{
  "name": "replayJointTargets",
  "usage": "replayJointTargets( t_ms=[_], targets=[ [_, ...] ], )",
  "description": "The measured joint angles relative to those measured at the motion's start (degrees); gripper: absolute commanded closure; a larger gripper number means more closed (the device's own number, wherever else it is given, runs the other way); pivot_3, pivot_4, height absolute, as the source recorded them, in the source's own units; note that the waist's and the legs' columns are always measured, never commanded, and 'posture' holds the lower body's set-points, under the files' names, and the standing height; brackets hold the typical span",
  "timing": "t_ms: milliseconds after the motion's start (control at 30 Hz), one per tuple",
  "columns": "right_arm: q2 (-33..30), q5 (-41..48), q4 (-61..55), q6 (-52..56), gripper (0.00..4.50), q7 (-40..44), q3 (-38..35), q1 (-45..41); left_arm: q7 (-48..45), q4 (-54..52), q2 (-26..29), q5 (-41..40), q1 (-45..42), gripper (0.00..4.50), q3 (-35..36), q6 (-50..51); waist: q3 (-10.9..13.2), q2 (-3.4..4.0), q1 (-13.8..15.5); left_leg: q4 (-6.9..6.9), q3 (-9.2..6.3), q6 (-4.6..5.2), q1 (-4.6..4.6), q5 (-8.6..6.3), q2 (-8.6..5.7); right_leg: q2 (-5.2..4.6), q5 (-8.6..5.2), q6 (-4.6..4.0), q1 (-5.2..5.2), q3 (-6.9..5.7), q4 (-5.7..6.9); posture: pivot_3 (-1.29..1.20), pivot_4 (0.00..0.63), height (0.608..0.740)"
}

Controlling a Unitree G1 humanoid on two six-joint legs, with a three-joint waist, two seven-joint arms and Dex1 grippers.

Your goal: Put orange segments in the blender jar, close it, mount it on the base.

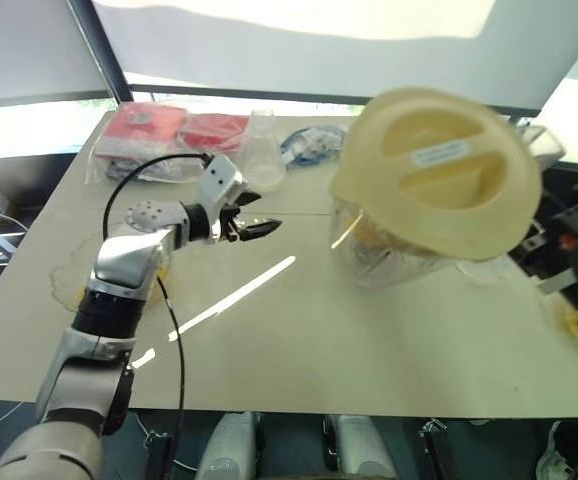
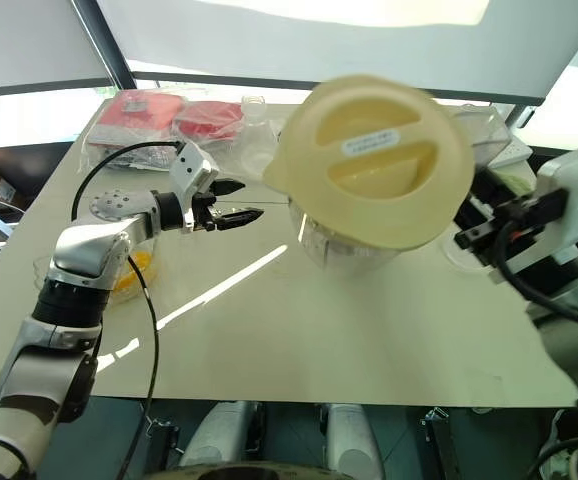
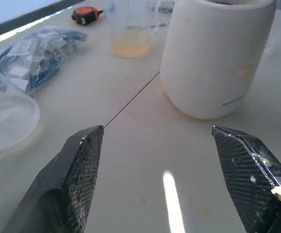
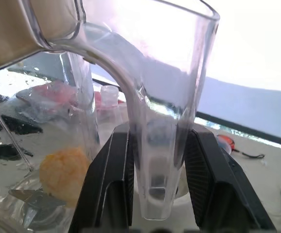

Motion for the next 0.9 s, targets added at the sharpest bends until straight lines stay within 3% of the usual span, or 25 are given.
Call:
replayJointTargets(
  t_ms=[167, 300, 433, 567, 900],
  targets=[
    [-8.72, 5.72, 9.1, 0.45, 3.6, -5.42, 0.69, -9.35, 1.0, -4.36, -2.7, -1.79, 7.1, 0.8, 0.99, -1.22, -0.01, 0.0, -0.32, -0.03, 0.07, 0.01, 0.19, 0.01, 0.08, 0.11, 0.02, -0.01, 0.06, 0.09, 0.08, 0.0, 0.15, 0.74],
    [-10.65, 3.55, 17.33, 0.4, 3.6, -8.71, 8.79, -18.95, -0.23, -6.68, -2.03, -1.72, 11.67, 0.8, 0.09, -3.95, 0.0, 0.03, -0.79, -0.07, 0.12, 0.01, 0.22, 0.01, 0.14, 0.17, 0.11, 0.05, 0.02, 0.11, 0.12, 0.0, 0.15, 0.74],
    [-9.97, -1.97, 25.76, 0.41, 3.6, -9.91, 17.51, -27.01, -1.2, -7.92, -1.4, -0.83, 13.88, 0.8, -0.99, -7.83, 0.0, 0.04, -1.29, -0.07, 0.16, 0.01, 0.16, 0.01, 0.13, 0.12, 0.11, 0.0, -0.02, 0.12, 0.06, 0.0, 0.15, 0.74],
    [-7.71, -7.35, 31.96, 0.4, 3.6, -8.68, 22.14, -29.31, -1.26, -8.47, -0.67, 1.08, 16.03, 0.8, -2.87, -10.55, -0.01, 0.05, -1.25, -0.11, 0.15, 0.05, 0.02, -0.01, 0.11, 0.08, 0.16, 0.08, -0.13, 0.11, 0.03, 0.0, 0.15, 0.74],
    [-0.92, -17.48, 38.67, -0.43, 3.6, -2.49, 25.81, -28.07, 1.97, -8.54, -1.62, 3.24, 18.09, 0.8, -3.04, -11.37, 0.0, 0.12, -1.28, -0.16, 0.15, 0.08, -0.27, -0.02, 0.11, 0.07, 0.25, 0.25, -0.48, 0.08, 0.09, 0.0, 0.15, 0.74]
  ],
)
